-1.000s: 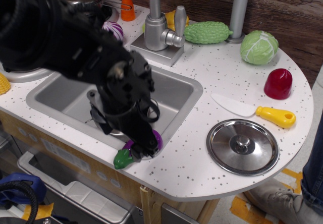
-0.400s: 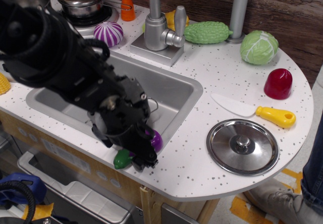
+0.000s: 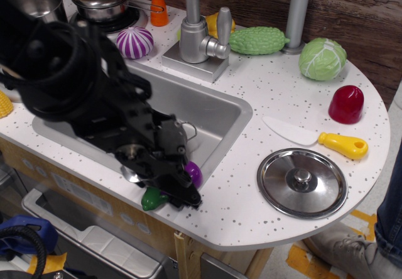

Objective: Put eggplant in pot or pan

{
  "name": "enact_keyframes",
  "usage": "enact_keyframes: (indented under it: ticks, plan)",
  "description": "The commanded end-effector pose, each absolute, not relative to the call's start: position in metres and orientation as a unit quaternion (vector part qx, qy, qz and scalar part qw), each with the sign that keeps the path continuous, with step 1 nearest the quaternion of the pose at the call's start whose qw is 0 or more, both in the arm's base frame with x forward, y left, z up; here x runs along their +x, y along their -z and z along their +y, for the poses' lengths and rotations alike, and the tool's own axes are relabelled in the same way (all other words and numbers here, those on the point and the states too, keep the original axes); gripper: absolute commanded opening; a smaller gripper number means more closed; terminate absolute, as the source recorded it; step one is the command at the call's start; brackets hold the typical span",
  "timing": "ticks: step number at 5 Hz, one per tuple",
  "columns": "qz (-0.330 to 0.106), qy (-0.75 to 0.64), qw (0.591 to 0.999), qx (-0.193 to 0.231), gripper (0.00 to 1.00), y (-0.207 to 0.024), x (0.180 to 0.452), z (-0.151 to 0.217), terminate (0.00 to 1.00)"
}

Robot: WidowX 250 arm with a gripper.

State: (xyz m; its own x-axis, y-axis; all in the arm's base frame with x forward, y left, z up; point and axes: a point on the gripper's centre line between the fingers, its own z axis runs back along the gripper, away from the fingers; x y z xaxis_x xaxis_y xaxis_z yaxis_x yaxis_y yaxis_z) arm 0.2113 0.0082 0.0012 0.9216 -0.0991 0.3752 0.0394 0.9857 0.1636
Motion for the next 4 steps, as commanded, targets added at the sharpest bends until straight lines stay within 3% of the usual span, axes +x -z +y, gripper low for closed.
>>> enact_keyframes:
  ticks: [1,2,4]
  plan:
    - [-0.186,0.035,0.980,0.066,0.00,-0.003,0.212,0.007,0.00]
    - [-0.171,0.045,0.982,0.068,0.00,-0.016,0.214,0.009,0.00]
    - [-0.165,0.069,0.976,0.128,0.00,-0.057,0.232,0.032,0.00]
